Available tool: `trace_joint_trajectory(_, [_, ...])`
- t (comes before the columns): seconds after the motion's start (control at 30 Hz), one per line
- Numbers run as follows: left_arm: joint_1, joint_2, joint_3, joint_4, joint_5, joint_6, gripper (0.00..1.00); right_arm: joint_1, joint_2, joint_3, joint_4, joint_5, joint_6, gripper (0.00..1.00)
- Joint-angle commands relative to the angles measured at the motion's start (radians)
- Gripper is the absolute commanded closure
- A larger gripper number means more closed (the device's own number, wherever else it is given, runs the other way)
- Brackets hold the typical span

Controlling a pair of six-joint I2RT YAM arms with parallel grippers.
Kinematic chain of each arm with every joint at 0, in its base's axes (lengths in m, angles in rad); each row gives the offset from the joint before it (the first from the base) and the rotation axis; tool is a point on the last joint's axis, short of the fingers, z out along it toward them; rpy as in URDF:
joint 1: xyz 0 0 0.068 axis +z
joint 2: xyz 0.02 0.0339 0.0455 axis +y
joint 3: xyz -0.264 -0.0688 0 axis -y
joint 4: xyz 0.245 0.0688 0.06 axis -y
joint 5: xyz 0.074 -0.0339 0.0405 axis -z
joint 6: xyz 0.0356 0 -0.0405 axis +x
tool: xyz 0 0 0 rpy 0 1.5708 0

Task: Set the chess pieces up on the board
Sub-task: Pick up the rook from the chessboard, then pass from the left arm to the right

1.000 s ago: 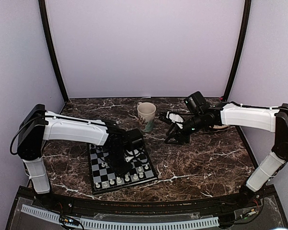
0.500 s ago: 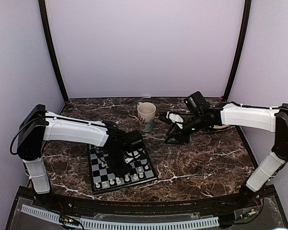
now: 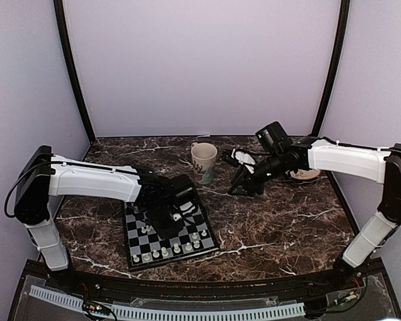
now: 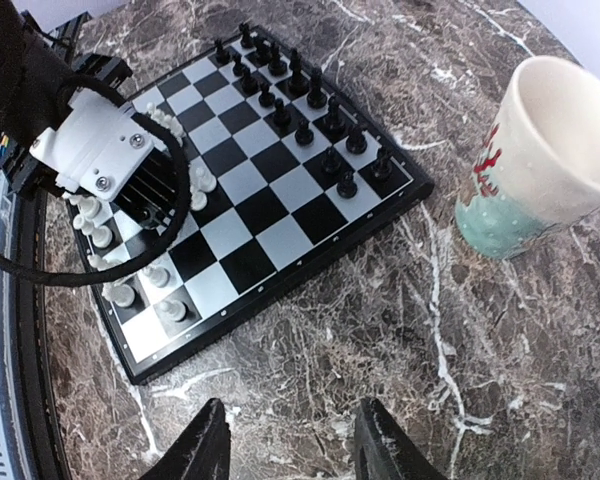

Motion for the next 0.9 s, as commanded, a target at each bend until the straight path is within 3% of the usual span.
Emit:
trace_joint_trajectory(0.0, [0.017, -0.138, -0.064, 0.152, -0.065, 0.034, 0.92, -0.015, 0.020, 0.119, -0.043, -0.045, 0.063, 0.57])
trace_joint_trajectory(0.4, [0.033, -0.283, -0.285, 0.613, -0.001, -0.014, 0.90, -0.013, 0.317, 0.393, -0.215, -0.426, 0.289, 0.58])
trace_joint_trajectory(0.6, [0.033, -0.290, -0.312, 0.691, 0.007, -0.049, 0.89, 0.010, 0.406, 0.428, -0.201, -0.522, 0.384, 0.57])
trace_joint_trajectory(0.87, [0.033, -0.294, -0.323, 0.740, 0.053, -0.045, 0.88, 0.066, 0.463, 0.447, -0.184, -0.541, 0.419, 0.57])
